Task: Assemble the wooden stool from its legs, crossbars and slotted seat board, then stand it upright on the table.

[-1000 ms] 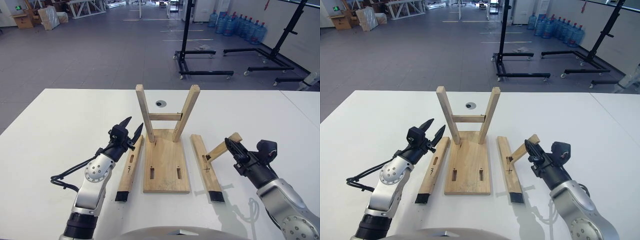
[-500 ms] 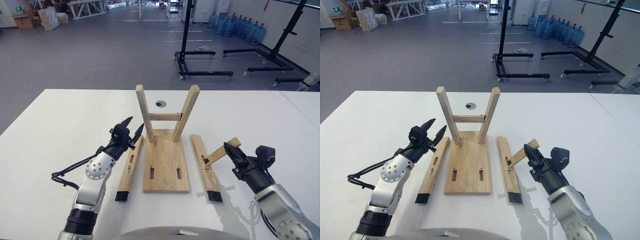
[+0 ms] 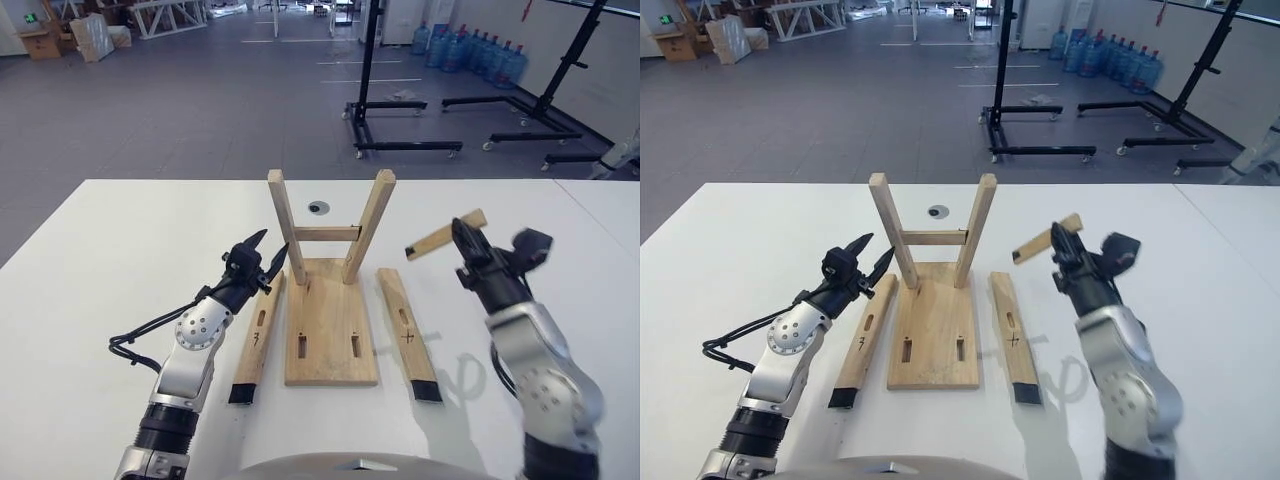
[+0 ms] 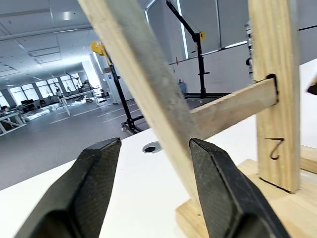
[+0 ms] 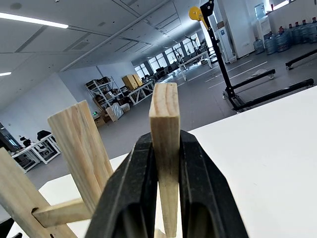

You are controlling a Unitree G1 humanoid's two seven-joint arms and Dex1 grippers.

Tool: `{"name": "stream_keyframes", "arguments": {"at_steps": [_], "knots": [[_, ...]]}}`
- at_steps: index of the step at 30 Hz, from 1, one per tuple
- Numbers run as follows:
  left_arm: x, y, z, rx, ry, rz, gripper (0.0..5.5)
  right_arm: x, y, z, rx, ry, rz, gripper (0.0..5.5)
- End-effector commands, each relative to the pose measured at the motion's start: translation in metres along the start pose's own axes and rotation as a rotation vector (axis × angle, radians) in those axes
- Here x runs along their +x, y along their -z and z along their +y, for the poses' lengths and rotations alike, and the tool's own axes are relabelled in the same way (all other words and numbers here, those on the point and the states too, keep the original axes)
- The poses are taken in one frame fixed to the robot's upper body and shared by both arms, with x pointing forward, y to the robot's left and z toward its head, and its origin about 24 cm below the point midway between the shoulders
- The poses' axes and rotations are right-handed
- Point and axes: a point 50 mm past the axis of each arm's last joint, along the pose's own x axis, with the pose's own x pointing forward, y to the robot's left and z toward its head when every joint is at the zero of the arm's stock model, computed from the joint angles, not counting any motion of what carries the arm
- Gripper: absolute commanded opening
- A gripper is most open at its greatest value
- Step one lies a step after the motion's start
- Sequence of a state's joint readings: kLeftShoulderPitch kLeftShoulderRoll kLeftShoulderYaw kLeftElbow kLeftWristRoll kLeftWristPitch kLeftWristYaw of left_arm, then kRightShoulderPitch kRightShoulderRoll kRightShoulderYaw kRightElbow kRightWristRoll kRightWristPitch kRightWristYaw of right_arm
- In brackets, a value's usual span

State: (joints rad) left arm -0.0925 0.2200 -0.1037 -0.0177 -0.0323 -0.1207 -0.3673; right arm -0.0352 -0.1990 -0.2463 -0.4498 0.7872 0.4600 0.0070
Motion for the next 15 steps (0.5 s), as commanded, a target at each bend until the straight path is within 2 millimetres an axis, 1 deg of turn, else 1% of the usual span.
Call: {"name": "stream_keyframes", "arguments": {"at_steps": [1,4,6,11,14,15], "knots": [[0.009,0.002,-0.001,0.014,0.026,-0.003,2.52,0.012,0.009,-0.013,0.0,0.06,-0.02,0.39],[0.009,0.002,0.003,0.022,0.026,-0.009,2.52,0.016,0.009,-0.021,-0.018,0.083,-0.05,0.39],[0.007,0.003,0.006,0.029,0.016,-0.007,2.52,0.014,0.007,-0.024,-0.028,0.091,-0.055,0.39],[0.0,0.004,0.006,0.032,-0.008,0.001,2.52,-0.013,0.004,-0.02,0.002,0.055,0.012,0.39],[-0.007,0.007,0.002,0.023,-0.023,0.015,2.52,-0.037,0.003,-0.027,-0.006,0.08,0.112,0.39],[-0.01,0.008,0.001,0.021,-0.03,0.021,2.52,-0.041,0.004,-0.028,-0.004,0.08,0.148,0.39]]}}
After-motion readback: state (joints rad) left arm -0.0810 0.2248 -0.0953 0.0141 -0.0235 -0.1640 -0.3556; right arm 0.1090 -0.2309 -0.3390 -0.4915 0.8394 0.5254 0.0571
